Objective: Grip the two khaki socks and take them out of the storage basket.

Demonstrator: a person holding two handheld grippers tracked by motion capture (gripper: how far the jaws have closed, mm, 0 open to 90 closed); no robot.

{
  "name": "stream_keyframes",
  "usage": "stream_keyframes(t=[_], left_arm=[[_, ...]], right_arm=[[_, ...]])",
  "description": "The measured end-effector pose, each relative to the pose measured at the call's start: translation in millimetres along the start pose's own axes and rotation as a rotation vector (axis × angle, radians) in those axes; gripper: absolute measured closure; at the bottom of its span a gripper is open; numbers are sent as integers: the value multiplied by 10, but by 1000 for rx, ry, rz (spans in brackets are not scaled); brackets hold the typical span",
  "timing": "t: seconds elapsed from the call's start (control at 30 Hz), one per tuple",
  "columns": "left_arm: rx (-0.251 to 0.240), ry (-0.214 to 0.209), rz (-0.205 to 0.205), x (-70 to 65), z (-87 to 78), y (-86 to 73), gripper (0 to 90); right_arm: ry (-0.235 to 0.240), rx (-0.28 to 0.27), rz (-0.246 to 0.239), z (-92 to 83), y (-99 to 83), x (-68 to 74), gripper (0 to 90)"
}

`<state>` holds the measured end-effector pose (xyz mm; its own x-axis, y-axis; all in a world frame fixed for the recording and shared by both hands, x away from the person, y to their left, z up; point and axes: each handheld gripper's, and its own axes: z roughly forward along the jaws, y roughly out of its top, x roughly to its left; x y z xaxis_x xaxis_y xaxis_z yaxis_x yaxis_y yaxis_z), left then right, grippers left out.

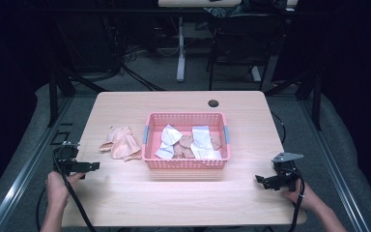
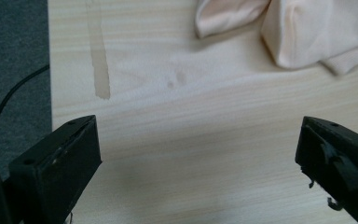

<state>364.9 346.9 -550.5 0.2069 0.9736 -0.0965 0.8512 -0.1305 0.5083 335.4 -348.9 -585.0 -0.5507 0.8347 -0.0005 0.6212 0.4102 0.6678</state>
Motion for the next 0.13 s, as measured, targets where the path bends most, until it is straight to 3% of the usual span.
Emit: stream_keyframes(t=[0.13], left_arm=[[28, -15, 9, -2, 69, 22, 0]], right_arm=[[1, 0, 0, 0, 0, 0, 0]])
